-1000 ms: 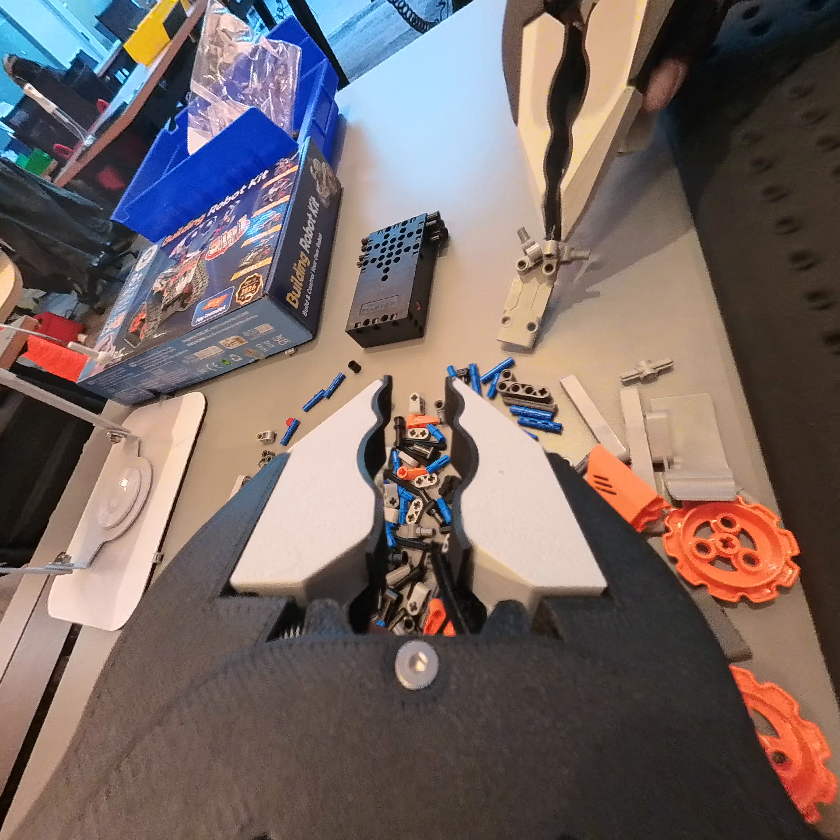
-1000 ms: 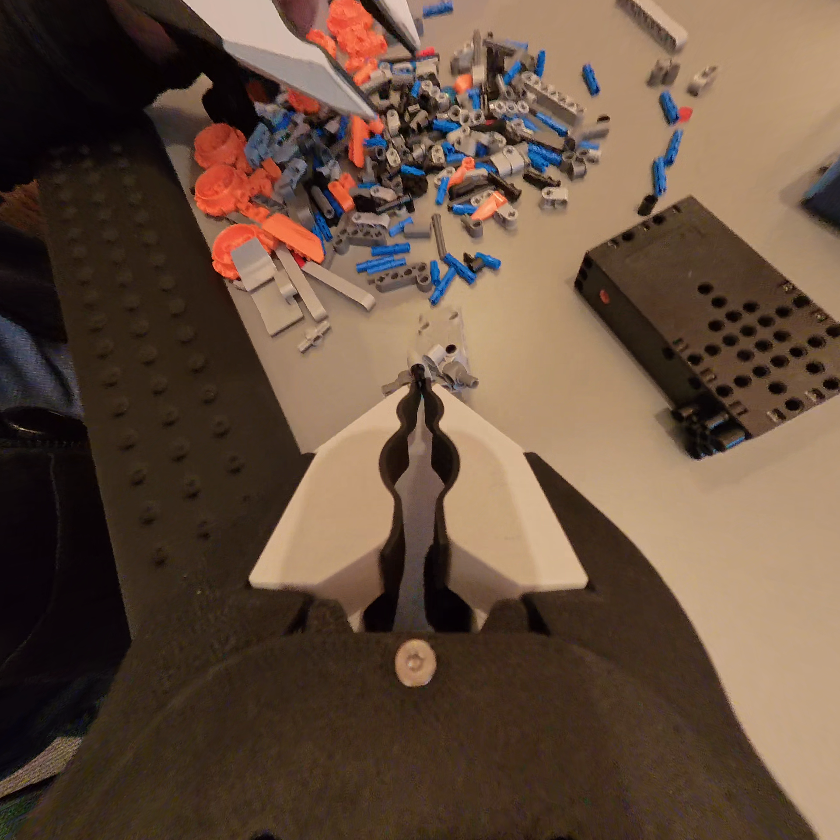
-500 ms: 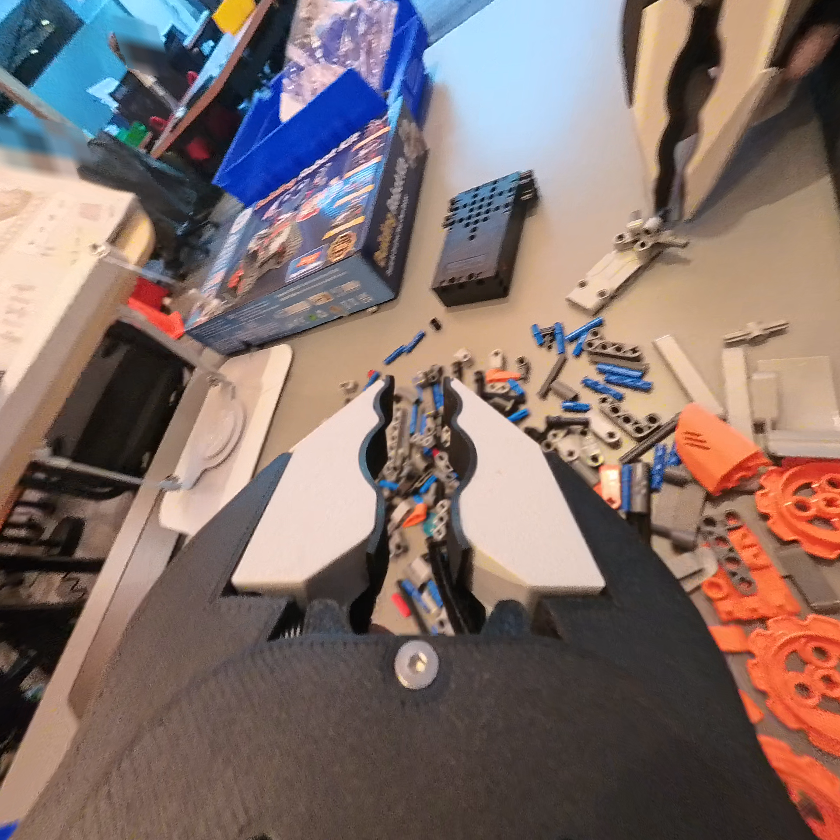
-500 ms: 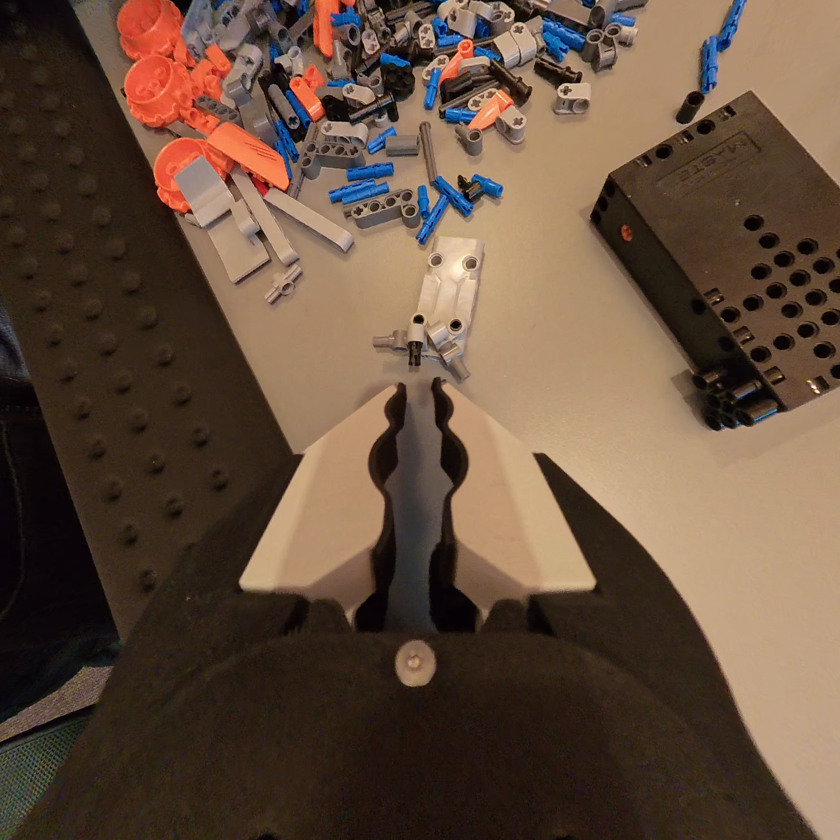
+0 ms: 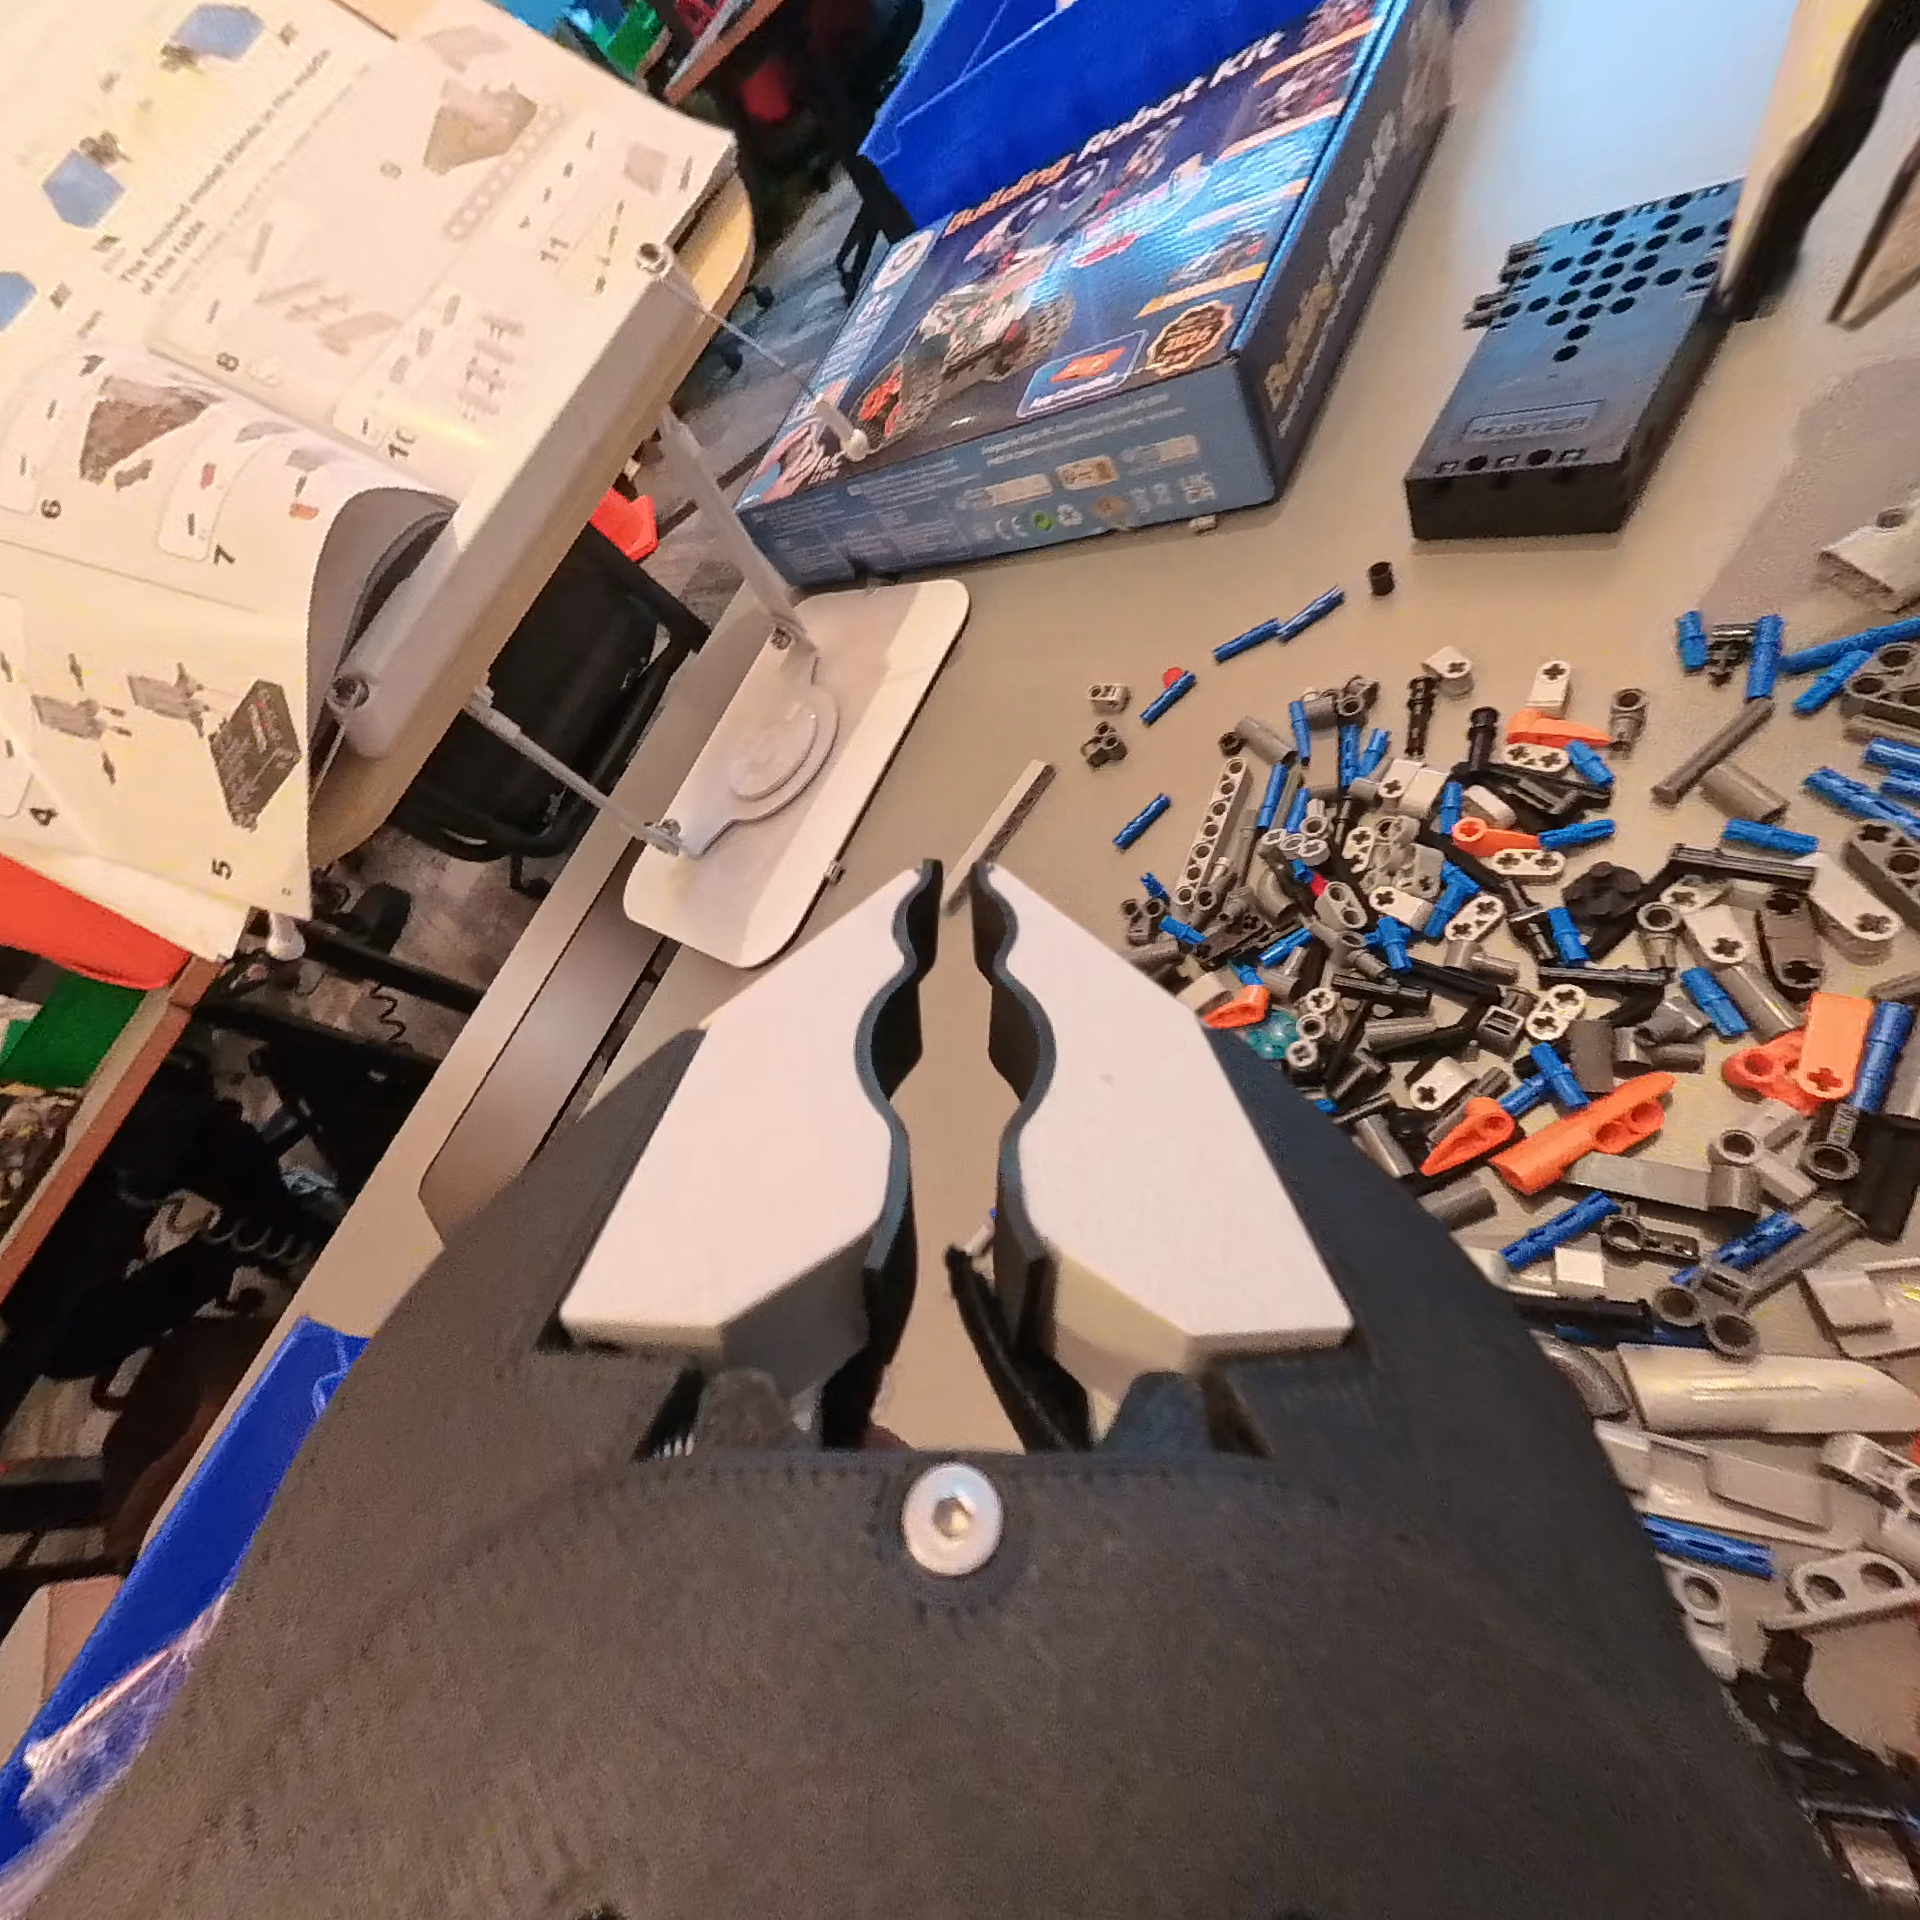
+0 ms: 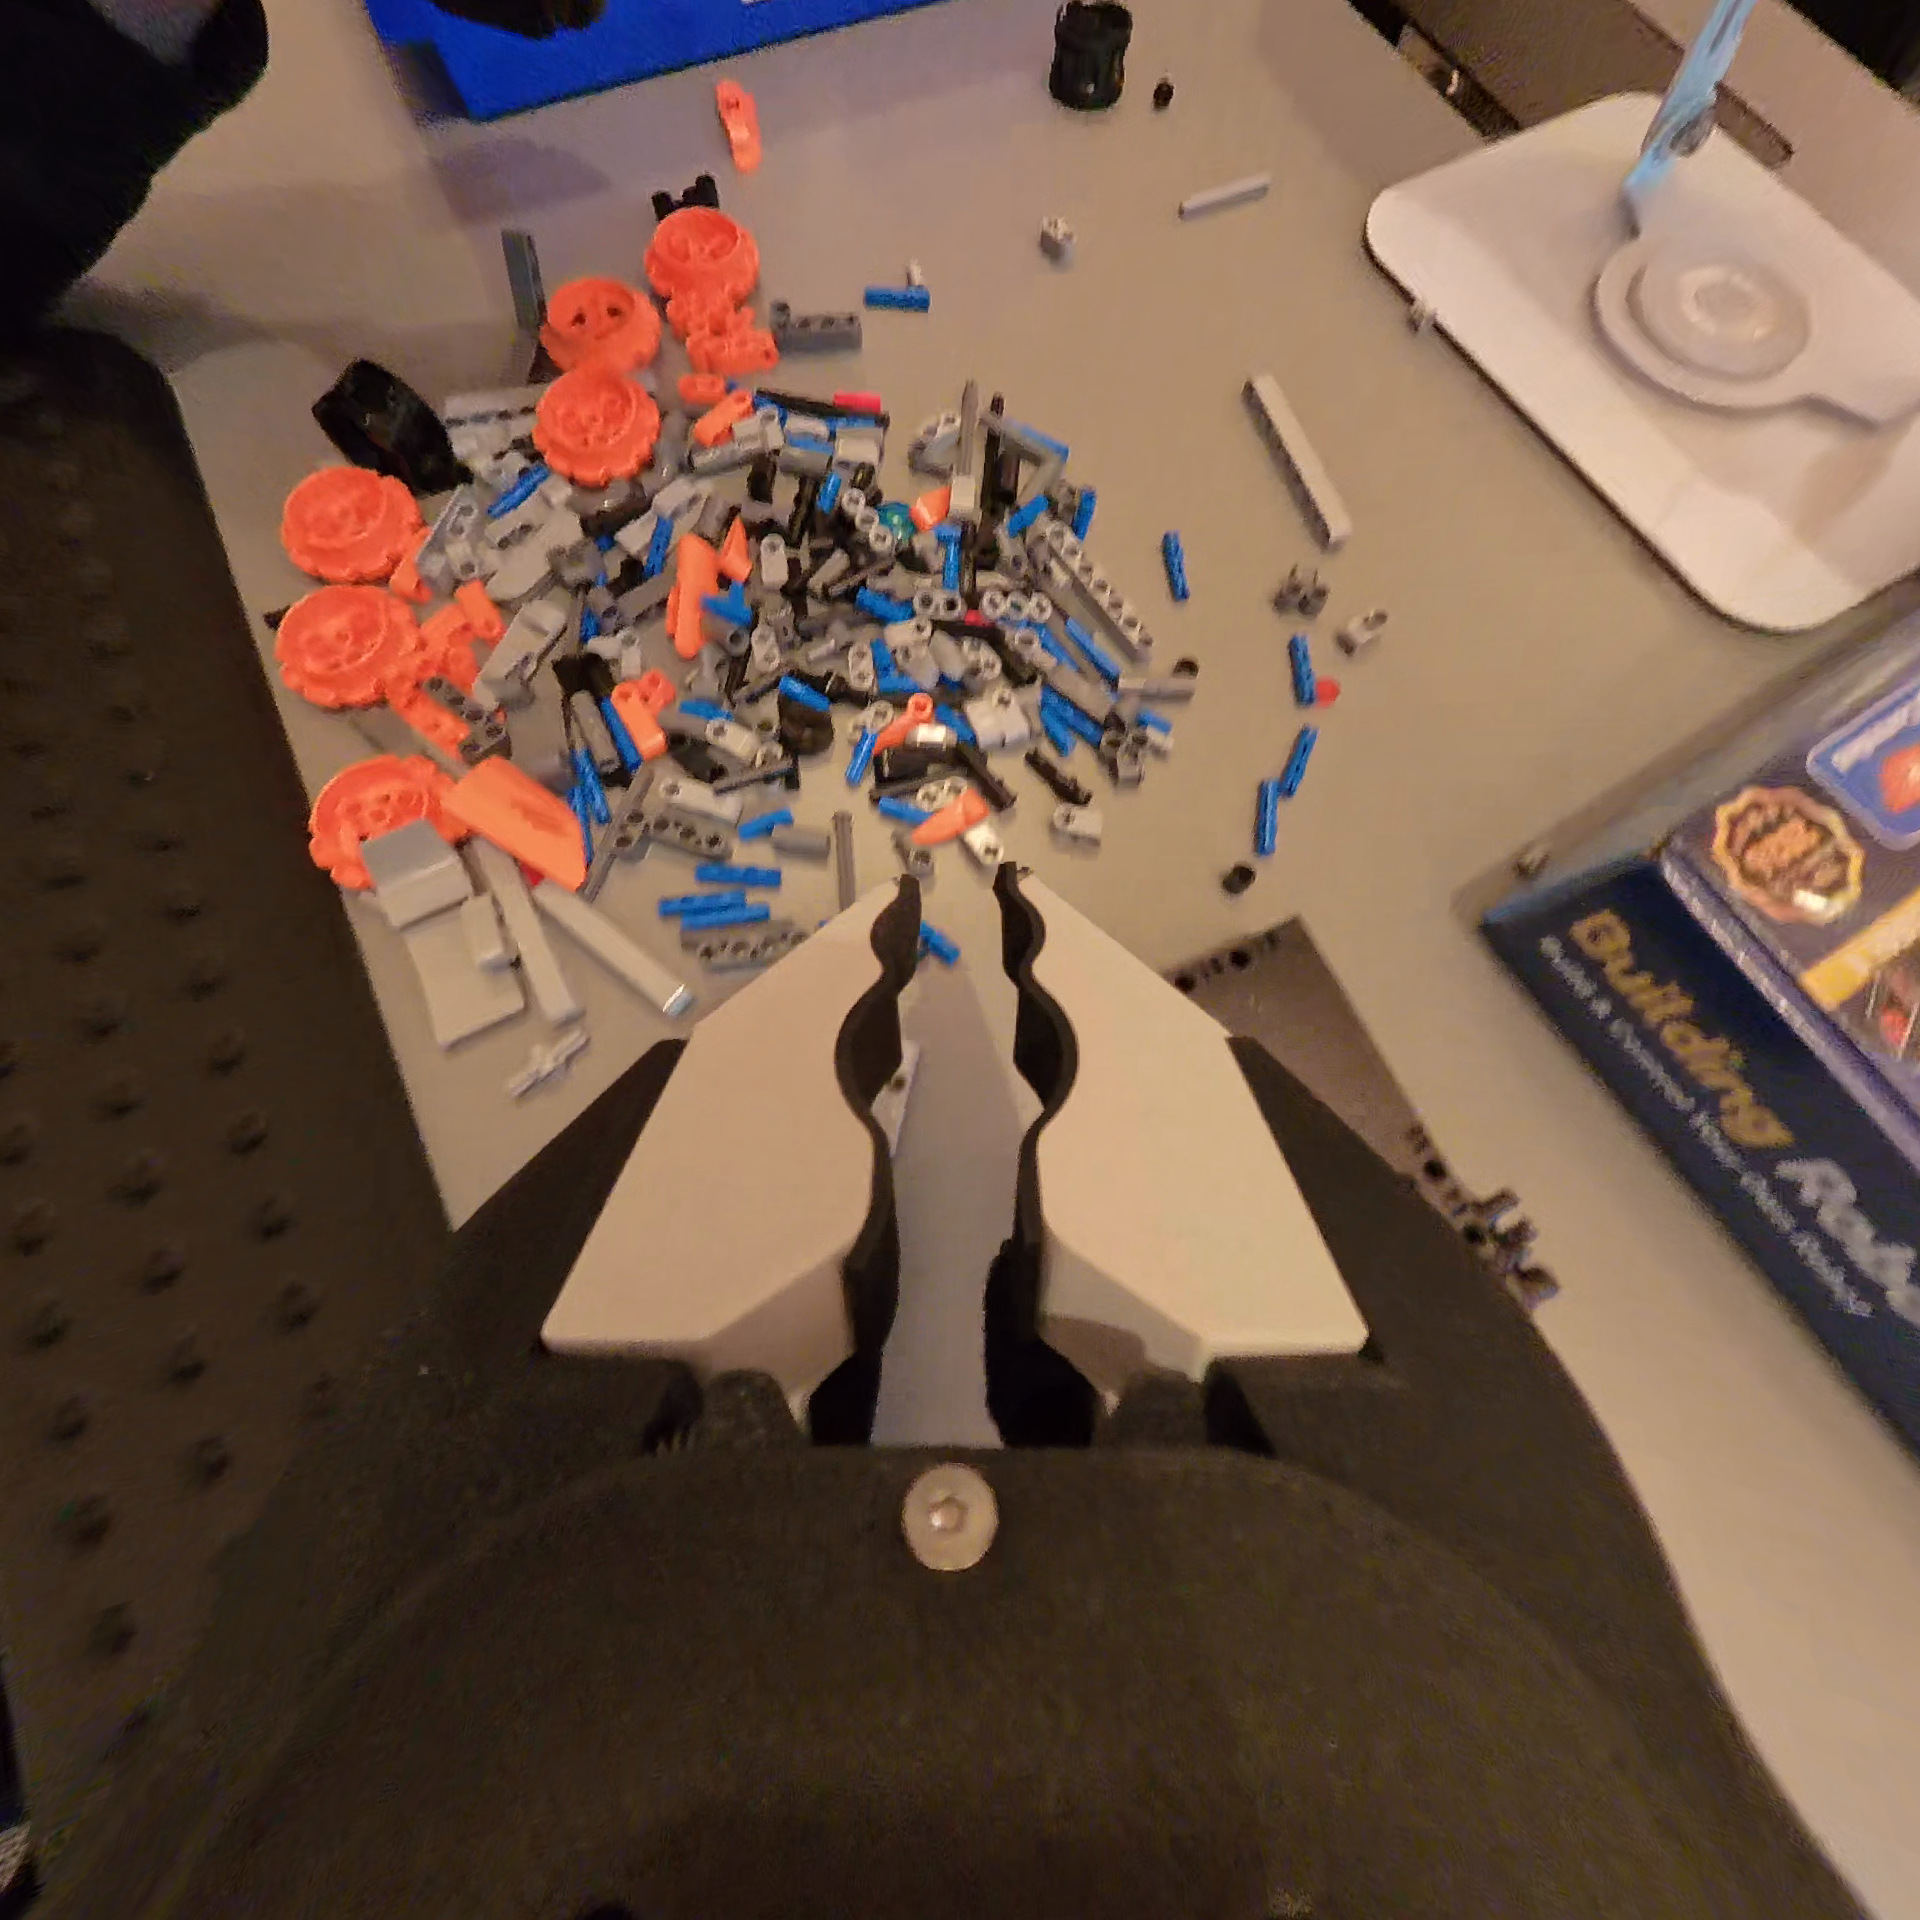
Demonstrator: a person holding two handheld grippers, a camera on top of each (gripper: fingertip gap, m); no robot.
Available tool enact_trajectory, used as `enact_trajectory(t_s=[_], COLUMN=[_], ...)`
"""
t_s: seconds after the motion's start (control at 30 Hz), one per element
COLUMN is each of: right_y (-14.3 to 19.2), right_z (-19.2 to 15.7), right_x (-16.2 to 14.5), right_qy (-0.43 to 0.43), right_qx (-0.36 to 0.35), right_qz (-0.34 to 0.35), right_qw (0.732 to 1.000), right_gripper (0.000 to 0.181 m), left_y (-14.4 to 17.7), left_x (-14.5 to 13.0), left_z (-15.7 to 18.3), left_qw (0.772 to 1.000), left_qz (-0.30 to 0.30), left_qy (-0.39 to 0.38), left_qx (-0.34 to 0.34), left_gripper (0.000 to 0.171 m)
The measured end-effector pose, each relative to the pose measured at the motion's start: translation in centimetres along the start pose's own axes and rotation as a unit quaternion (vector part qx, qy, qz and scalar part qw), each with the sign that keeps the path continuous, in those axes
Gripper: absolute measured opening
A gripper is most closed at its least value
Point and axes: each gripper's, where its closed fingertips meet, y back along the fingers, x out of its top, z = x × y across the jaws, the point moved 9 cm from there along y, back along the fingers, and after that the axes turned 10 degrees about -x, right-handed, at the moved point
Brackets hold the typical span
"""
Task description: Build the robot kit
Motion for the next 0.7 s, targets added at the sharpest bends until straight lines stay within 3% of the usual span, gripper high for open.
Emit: enact_trajectory(t_s=[0.27, 0.7], right_y=[-3.2, -5.5], right_z=[1.2, 1.6], right_x=[3.0, 1.6], right_qy=[0.011, -0.01], right_qx=[0.004, 0.025], right_qz=[0.014, 0.006], right_qw=[1.0, 1.0], right_gripper=[0.015, 0.015], left_y=[1.8, 2.1], left_x=[-0.2, -0.2], left_z=[-2.0, -2.2], left_qw=[0.998, 0.997], left_qz=[0.019, 0.02], left_qy=[0.038, 0.047], left_qx=[0.051, 0.055], left_gripper=[0.001, 0.001])
